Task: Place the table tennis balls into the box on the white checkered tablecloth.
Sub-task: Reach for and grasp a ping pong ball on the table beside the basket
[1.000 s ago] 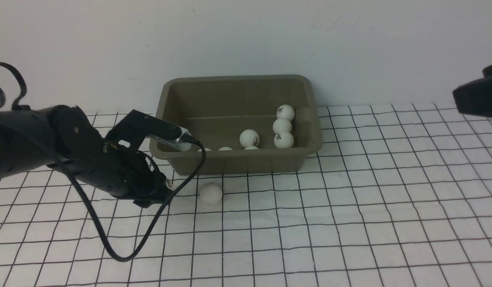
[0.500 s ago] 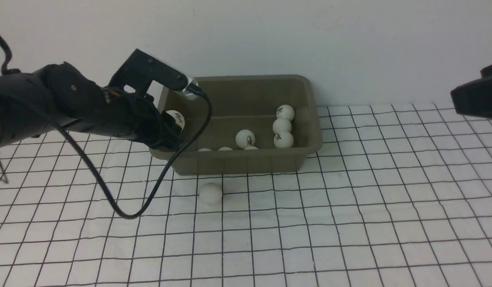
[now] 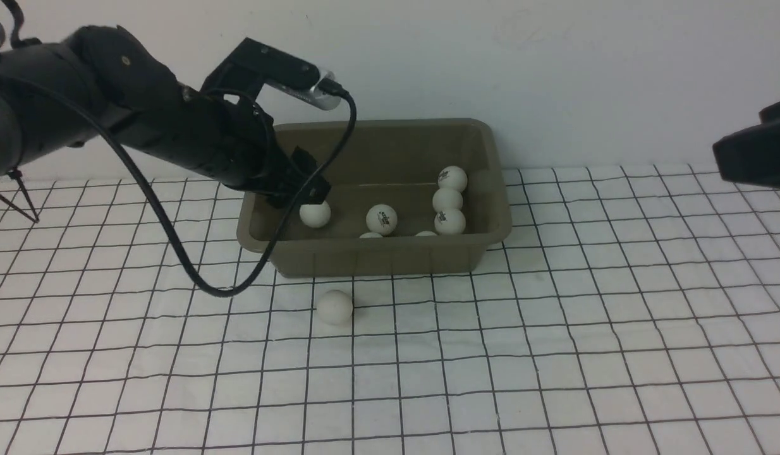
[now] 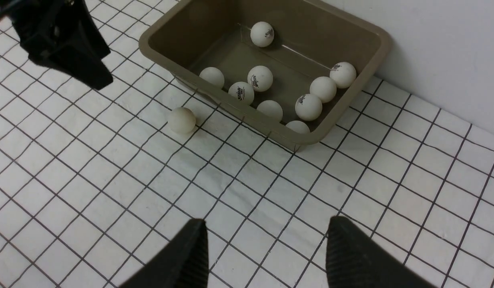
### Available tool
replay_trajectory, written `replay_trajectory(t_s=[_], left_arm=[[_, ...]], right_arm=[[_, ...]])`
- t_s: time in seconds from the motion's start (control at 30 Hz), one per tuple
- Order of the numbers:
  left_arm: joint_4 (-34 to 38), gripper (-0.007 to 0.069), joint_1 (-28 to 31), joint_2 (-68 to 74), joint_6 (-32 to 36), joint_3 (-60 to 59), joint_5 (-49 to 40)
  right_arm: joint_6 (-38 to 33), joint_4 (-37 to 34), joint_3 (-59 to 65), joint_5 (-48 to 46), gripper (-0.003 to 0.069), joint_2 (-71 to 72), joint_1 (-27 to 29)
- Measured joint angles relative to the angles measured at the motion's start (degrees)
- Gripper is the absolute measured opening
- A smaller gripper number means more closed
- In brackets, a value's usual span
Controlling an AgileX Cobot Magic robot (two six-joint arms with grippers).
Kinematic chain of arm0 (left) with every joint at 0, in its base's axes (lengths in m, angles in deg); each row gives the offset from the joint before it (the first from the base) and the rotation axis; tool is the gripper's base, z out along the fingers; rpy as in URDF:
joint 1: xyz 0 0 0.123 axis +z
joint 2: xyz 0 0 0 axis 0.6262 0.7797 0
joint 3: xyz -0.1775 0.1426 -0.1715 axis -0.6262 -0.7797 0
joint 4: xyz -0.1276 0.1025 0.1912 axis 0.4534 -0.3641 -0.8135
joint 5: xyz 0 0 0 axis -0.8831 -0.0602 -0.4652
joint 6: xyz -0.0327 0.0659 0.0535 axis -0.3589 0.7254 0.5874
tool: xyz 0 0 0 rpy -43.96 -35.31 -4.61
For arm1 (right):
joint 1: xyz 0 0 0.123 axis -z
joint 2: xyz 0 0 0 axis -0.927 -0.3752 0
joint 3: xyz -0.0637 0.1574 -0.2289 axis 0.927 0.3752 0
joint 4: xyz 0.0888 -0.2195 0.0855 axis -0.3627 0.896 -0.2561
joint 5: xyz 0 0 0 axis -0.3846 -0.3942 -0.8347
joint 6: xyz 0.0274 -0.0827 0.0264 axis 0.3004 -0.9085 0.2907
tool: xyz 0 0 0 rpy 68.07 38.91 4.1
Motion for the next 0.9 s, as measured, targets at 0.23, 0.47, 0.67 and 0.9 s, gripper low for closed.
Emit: replay_trajectory(t_s=[0.23,0.47,0.67,0.9], left_arm=[[-2.6,0.0478,-6.6,0.3,-4.5,-8.9,3.6],[-4.4,0.0478,-11.4,0.4,-7.2,-14.0,21.7],[-7.4,0.0478,-11.6,2.5,-10.6,-15.3,32.6],[-7.8,0.0478,-11.3,7.3,-12.3,-15.4,35.6]], right_arm=[[0.0,0.0,0.0,0.0,0.0370,0.0,0.0],[0.0,0.0,0.0,0.0,0.0370,0.0,0.0],[0.0,0.0,0.0,0.0,0.0370,0.0,0.0],[0.0,0.0,0.0,-0.1,0.0370,0.0,0.0]])
